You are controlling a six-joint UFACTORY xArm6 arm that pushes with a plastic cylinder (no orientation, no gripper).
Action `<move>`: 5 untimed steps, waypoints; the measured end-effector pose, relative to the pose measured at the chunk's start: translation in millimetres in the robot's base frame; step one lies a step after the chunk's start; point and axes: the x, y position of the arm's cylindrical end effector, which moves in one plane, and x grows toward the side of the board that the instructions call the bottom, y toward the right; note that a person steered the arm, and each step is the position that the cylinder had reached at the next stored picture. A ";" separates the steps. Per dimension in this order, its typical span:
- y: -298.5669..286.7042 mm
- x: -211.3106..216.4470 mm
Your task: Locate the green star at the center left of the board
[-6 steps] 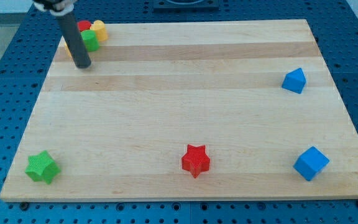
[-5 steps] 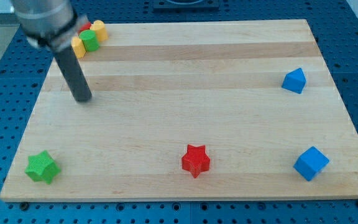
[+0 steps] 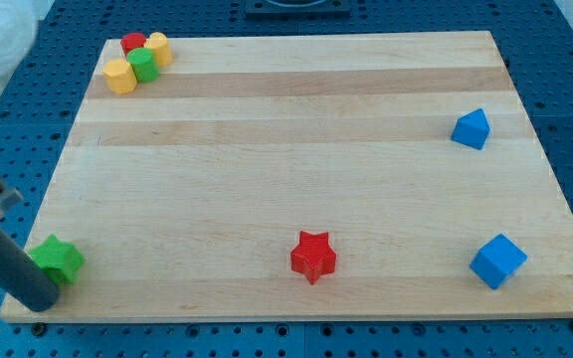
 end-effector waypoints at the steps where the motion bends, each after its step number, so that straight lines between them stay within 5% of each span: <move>1: -12.8 -31.9; 5: 49.0 -51.8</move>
